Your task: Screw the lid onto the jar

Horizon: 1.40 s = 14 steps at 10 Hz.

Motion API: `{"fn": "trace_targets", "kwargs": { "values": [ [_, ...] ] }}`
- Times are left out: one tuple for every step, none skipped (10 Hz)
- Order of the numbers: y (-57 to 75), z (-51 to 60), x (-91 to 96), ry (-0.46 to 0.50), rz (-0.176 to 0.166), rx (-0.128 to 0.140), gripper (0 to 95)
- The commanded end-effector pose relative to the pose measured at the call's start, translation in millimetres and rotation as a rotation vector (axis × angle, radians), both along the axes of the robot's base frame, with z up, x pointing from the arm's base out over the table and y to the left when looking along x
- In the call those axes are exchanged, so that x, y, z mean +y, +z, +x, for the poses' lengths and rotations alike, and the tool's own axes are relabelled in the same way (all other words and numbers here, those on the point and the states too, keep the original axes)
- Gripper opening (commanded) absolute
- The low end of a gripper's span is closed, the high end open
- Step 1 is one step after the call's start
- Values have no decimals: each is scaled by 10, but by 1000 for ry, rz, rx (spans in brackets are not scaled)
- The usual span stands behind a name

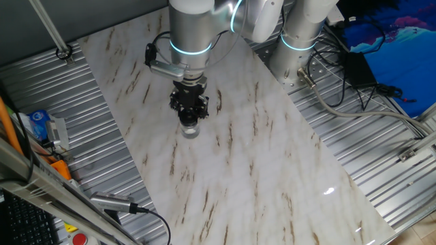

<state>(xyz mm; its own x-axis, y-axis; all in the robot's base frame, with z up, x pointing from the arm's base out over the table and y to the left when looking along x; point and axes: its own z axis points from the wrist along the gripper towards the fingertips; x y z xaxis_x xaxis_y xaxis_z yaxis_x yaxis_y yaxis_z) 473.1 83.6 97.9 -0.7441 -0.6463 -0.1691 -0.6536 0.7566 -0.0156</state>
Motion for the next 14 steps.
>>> {"fn": "trace_targets", "kwargs": {
  "values": [
    [-102, 11, -1, -25, 4, -2, 0],
    [-102, 11, -1, -31, 6, -2, 0],
    [-103, 11, -1, -48, 14, -5, 0],
    [-103, 11, -1, -70, 22, -6, 0],
    [-103, 11, -1, -96, 29, -7, 0],
    [-103, 11, -1, -115, 34, -8, 0],
    [-104, 11, -2, -125, 35, -8, 0],
    [-104, 11, -2, -134, 37, -9, 0],
    [-104, 11, -2, -143, 38, -9, 0],
    [-104, 11, -2, -150, 32, -7, 0],
    [-104, 11, -2, -154, 30, -5, 0],
    [-106, 11, -2, -157, 27, -1, 0],
    [-107, 11, -2, -160, 31, 3, 0],
    [-107, 11, -2, -168, 35, 5, 0]
  ]
}}
